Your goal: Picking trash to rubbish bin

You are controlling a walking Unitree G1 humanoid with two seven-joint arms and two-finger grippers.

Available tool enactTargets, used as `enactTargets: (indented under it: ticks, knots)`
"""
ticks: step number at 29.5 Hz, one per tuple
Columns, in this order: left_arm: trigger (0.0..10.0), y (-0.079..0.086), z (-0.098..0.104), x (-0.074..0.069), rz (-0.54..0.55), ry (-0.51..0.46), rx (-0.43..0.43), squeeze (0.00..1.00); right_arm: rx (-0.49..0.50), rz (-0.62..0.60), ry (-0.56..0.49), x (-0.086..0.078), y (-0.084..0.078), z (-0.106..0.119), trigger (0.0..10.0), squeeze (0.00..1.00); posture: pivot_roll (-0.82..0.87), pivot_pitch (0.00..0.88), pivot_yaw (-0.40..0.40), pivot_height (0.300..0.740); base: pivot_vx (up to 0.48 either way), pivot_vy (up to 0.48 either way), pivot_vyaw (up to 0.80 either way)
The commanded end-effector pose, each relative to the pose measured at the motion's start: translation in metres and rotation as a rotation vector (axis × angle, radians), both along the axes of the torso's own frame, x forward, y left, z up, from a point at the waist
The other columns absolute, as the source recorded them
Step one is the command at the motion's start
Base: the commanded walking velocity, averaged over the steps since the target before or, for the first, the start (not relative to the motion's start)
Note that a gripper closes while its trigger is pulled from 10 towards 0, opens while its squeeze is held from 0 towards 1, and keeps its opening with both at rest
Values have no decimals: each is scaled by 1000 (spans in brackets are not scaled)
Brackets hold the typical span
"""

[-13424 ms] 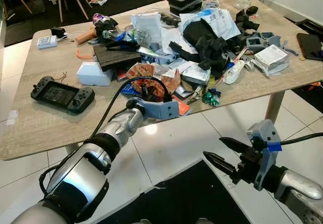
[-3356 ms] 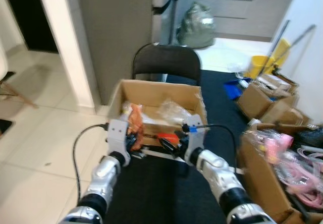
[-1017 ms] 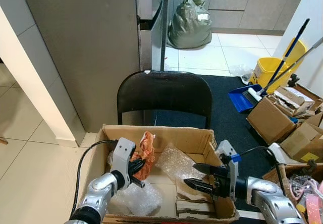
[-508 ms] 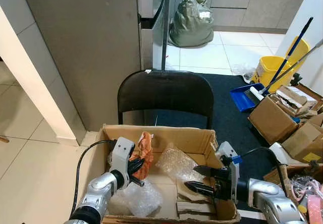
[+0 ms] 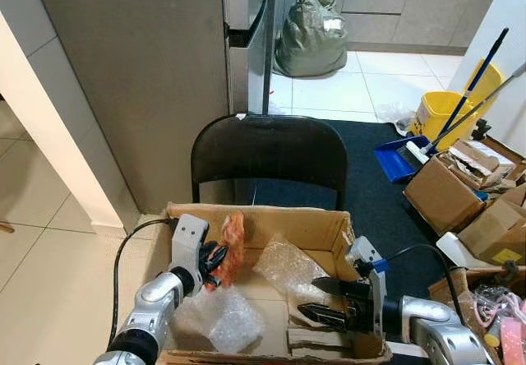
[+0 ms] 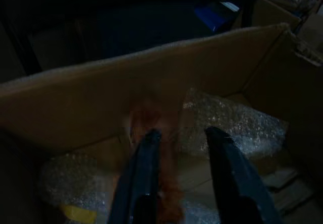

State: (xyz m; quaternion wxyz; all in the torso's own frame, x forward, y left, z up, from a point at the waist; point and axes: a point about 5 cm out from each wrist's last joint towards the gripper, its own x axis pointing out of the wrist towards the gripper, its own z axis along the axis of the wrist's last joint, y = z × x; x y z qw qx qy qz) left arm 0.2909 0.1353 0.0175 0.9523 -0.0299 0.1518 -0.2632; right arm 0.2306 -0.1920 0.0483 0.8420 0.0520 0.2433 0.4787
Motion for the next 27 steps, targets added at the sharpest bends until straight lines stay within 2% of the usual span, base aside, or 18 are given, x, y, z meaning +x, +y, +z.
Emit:
enactTargets:
  ticks: [1,5,6,13,21,27]
  knots:
    - [10000,3,3,3,12,-21,-5,1000,-3,-4,4,0,0,0,10000,0,17,46,49,740,0,0,0]
    - [10000,0,5,4,19,-31,-15,1000,1,-13,-1,1,1,0,10000,0,16,47,52,740,0,0,0]
    - [10000,0,6,5,18,-32,-19,0,1,-20,-4,2,1,0,10000,0,16,47,52,740,0,0,0]
    - [10000,-11,6,5,13,-16,-43,0,-28,-130,-50,14,-5,0,10000,0,16,46,53,740,0,0,0]
    - [10000,-37,3,-1,-64,15,-71,0,24,-273,-113,32,-2,6,10000,0,3,43,57,740,0,0,0]
    - [10000,-43,3,-2,-95,14,-56,0,60,-331,-129,37,1,6,10000,0,-1,39,59,740,-131,0,0]
